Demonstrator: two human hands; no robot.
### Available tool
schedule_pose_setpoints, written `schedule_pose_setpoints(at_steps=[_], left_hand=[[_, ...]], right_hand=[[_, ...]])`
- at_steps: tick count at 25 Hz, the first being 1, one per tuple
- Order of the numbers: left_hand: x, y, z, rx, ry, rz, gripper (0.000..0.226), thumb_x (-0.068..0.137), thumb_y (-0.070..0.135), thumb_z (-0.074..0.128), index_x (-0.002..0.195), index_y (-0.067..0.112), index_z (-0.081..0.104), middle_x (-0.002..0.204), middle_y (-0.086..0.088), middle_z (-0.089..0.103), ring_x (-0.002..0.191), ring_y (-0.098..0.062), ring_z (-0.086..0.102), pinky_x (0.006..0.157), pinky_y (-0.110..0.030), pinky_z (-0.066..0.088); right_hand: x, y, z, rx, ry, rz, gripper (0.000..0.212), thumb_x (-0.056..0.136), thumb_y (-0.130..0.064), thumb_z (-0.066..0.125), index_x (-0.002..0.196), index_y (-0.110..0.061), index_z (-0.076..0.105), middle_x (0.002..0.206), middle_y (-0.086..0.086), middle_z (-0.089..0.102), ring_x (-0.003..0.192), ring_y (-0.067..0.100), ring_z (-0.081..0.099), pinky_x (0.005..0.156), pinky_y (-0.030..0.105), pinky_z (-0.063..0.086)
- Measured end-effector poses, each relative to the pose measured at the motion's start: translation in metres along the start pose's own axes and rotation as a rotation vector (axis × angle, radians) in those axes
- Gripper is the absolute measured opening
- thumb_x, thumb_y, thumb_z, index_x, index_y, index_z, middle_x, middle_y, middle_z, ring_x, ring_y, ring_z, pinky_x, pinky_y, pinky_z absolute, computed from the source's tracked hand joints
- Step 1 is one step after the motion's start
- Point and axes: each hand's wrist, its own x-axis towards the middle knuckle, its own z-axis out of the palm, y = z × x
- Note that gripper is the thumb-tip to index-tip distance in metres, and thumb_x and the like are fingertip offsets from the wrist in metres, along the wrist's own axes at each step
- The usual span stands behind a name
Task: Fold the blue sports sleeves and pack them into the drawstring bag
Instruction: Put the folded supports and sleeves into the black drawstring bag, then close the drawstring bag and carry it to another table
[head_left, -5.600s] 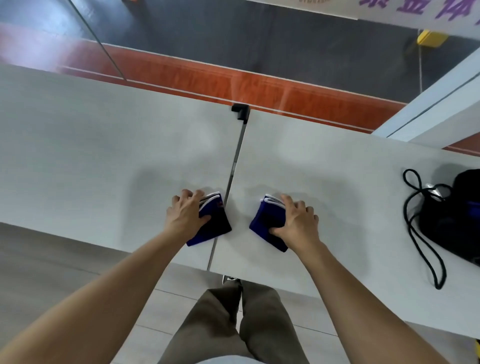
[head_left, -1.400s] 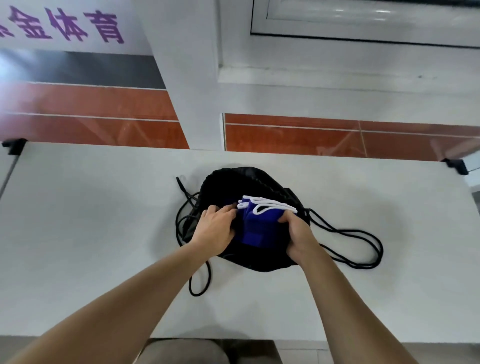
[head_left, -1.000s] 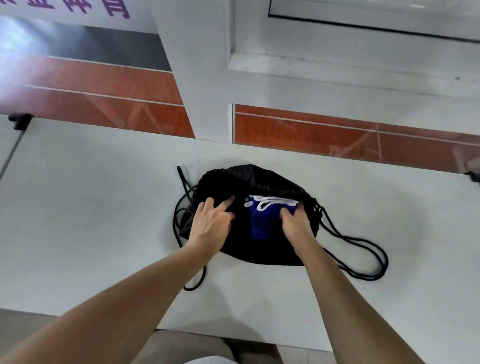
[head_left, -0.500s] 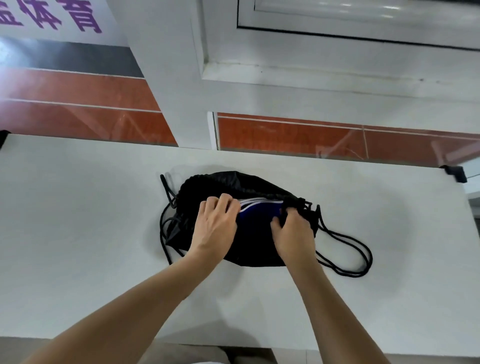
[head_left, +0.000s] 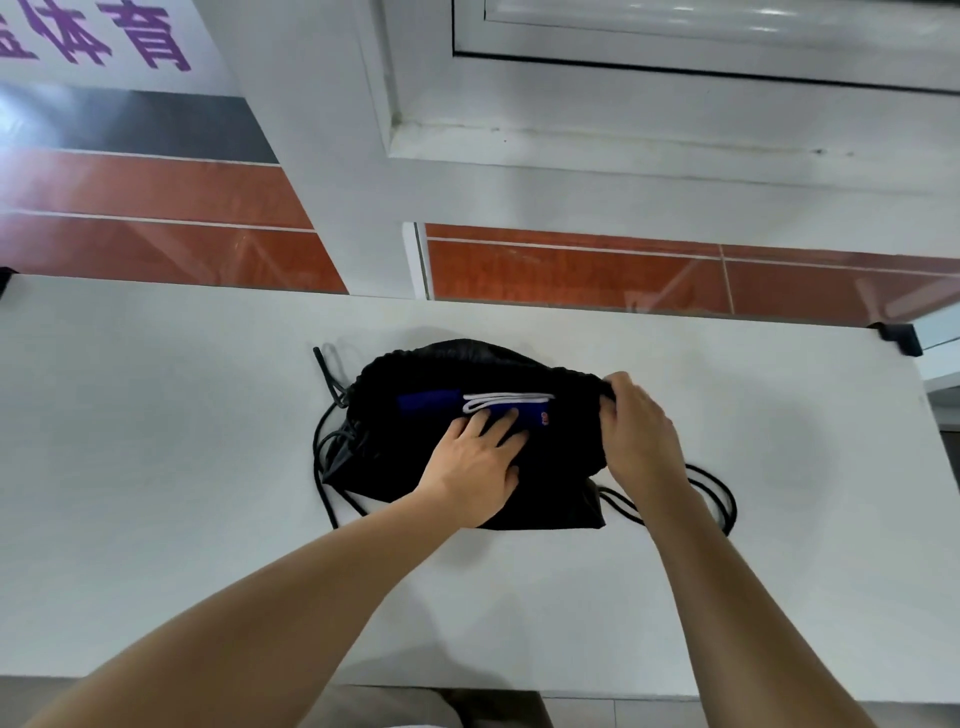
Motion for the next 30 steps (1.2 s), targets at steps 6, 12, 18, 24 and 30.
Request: schedule_pose_setpoints(at_steps=[6, 12, 18, 24, 30], left_hand=[[0.004, 0.001, -0.014, -0.052, -0.1, -0.041, 0.053, 0.096, 0.041, 0.041, 0.146, 0.024, 0.039, 0.157, 0.0, 0.032, 0.142, -0.028, 0.025, 0.115, -0.045, 0.025], [-0.047, -0.038, -0.05, -0.309, 0.569, -0.253, 0.036, 0.087, 0.023, 0.059, 0.123, 0.02, 0.054, 0.119, -0.001, 0.057, 0.106, -0.026, 0.05, 0.095, -0.037, 0.042], [-0.085, -0.119, -0.041, -0.411, 0.137, -0.609, 0.031, 0.089, 0.034, 0.056, 0.119, 0.025, 0.051, 0.105, -0.004, 0.07, 0.109, -0.033, 0.059, 0.098, -0.039, 0.034], [-0.122, -0.11, -0.079, -0.877, 0.381, -0.567, 0.012, 0.098, 0.013, 0.038, 0.106, 0.021, 0.044, 0.083, -0.008, 0.059, 0.067, -0.024, 0.06, 0.051, -0.028, 0.046], [-0.129, -0.116, -0.119, -0.733, 0.346, -0.548, 0.013, 0.098, 0.026, 0.037, 0.102, 0.023, 0.049, 0.08, -0.007, 0.065, 0.073, -0.024, 0.062, 0.065, -0.042, 0.05]], right_hand=[[-0.014, -0.022, -0.061, 0.016, 0.09, -0.027, 0.029, 0.101, -0.043, 0.046, 0.088, -0.017, 0.051, 0.066, 0.002, 0.058, 0.064, 0.025, 0.054, 0.059, 0.039, 0.042], [-0.017, -0.027, -0.052, 0.149, 0.104, 0.055, 0.028, 0.1, -0.042, 0.047, 0.08, -0.022, 0.048, 0.065, 0.0, 0.057, 0.065, 0.024, 0.055, 0.054, 0.035, 0.037], [-0.011, -0.04, -0.053, 0.126, 0.122, 0.077, 0.028, 0.1, -0.042, 0.044, 0.091, -0.019, 0.057, 0.075, 0.002, 0.063, 0.078, 0.031, 0.057, 0.063, 0.038, 0.043], [-0.025, -0.024, -0.071, 0.108, 0.104, 0.128, 0.027, 0.1, -0.042, 0.043, 0.1, -0.02, 0.058, 0.079, 0.003, 0.062, 0.077, 0.03, 0.059, 0.065, 0.037, 0.043], [-0.038, -0.02, -0.075, 0.164, -0.02, 0.14, 0.029, 0.094, -0.052, 0.053, 0.1, -0.026, 0.064, 0.081, -0.002, 0.064, 0.076, 0.018, 0.059, 0.063, 0.033, 0.042]])
